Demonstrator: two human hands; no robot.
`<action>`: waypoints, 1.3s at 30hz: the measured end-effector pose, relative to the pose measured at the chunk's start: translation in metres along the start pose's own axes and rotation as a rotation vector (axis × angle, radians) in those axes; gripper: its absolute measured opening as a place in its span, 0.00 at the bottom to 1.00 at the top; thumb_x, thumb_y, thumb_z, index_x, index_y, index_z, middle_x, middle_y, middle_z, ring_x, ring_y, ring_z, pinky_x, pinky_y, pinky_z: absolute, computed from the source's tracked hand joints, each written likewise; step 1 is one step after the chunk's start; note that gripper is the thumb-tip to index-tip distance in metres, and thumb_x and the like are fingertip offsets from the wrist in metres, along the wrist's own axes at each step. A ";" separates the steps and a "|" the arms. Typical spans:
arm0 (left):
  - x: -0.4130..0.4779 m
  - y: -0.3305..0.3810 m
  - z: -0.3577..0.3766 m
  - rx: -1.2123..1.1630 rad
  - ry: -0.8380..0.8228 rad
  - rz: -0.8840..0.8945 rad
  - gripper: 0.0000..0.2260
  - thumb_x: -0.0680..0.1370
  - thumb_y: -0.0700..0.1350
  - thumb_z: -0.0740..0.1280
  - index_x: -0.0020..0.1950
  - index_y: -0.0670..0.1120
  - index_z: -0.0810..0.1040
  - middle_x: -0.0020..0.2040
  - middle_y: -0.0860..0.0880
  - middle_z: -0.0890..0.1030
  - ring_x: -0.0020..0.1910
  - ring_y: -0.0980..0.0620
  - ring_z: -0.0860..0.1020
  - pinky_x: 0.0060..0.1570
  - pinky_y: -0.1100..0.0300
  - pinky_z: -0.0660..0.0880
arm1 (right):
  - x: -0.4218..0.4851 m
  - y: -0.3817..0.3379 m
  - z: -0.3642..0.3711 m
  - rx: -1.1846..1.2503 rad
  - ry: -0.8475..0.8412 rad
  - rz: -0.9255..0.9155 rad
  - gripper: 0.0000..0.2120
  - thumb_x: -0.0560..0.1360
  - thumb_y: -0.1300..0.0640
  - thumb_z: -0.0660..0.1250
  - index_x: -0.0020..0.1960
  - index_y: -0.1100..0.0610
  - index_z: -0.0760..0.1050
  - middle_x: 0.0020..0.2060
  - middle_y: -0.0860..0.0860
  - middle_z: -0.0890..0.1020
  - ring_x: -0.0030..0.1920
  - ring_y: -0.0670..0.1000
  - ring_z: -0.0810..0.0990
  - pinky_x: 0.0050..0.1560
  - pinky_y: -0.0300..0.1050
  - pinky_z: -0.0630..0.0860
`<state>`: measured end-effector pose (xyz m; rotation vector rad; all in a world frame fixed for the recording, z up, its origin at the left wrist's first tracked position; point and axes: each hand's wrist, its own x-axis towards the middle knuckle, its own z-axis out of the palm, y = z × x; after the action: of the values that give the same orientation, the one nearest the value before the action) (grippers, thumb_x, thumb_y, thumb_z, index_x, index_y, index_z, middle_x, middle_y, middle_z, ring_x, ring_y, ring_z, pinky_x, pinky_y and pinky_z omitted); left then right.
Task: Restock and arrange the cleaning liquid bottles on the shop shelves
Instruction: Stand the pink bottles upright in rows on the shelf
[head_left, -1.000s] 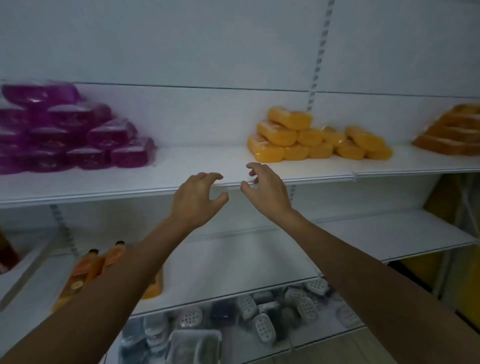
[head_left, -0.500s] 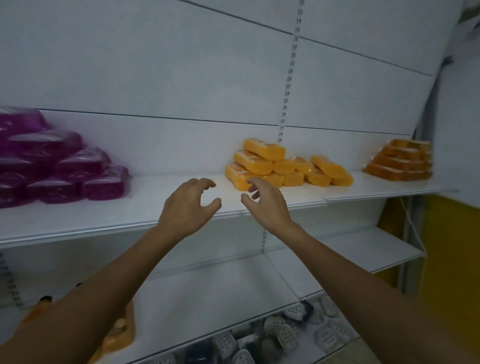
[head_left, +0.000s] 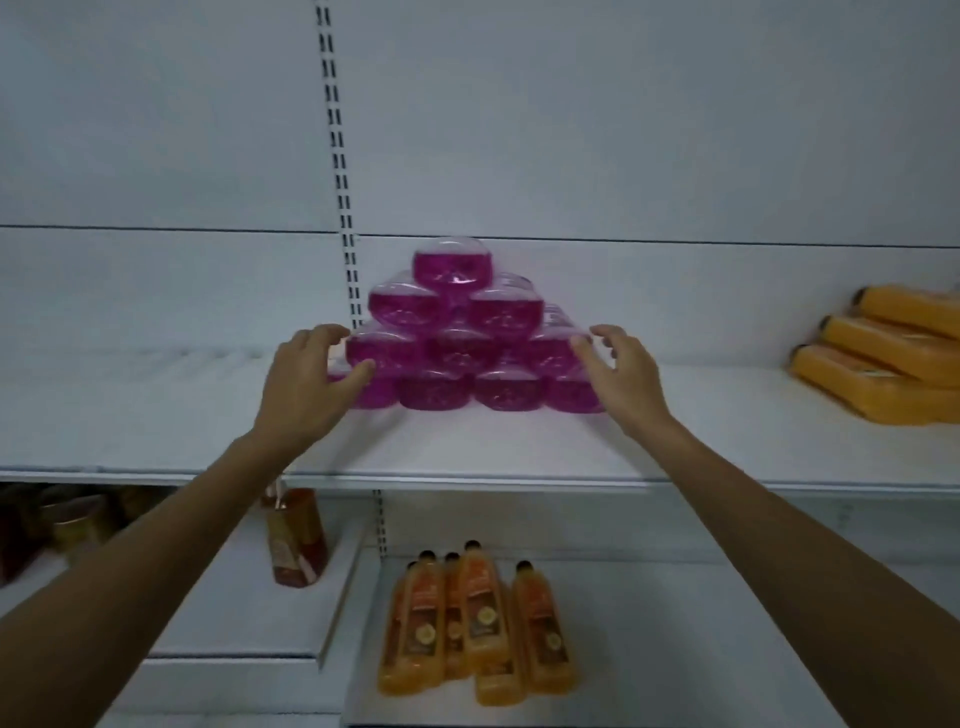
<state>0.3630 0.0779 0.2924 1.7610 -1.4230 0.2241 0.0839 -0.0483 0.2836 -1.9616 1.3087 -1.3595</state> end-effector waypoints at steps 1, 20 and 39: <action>0.007 -0.015 -0.003 -0.032 -0.018 -0.066 0.25 0.75 0.52 0.68 0.68 0.42 0.69 0.64 0.41 0.73 0.61 0.44 0.72 0.58 0.50 0.70 | 0.008 0.001 0.004 0.035 -0.004 0.059 0.23 0.77 0.42 0.62 0.65 0.54 0.72 0.61 0.57 0.76 0.61 0.56 0.74 0.63 0.51 0.70; 0.070 -0.058 0.048 -0.321 -0.415 -0.207 0.51 0.44 0.79 0.64 0.62 0.56 0.74 0.53 0.51 0.79 0.50 0.50 0.79 0.50 0.59 0.73 | 0.081 0.055 0.015 0.647 -0.367 0.444 0.38 0.65 0.25 0.59 0.68 0.46 0.70 0.68 0.52 0.71 0.68 0.55 0.71 0.66 0.58 0.69; 0.063 0.001 0.083 -0.325 -0.353 -0.126 0.28 0.45 0.79 0.64 0.40 0.69 0.77 0.35 0.65 0.81 0.38 0.66 0.80 0.40 0.69 0.74 | 0.104 0.094 -0.020 0.593 -0.406 0.302 0.17 0.76 0.43 0.60 0.54 0.53 0.79 0.45 0.56 0.85 0.45 0.56 0.83 0.48 0.48 0.77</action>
<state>0.3538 -0.0247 0.2783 1.6608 -1.4855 -0.3838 0.0313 -0.1796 0.2728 -1.4587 0.8390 -0.9843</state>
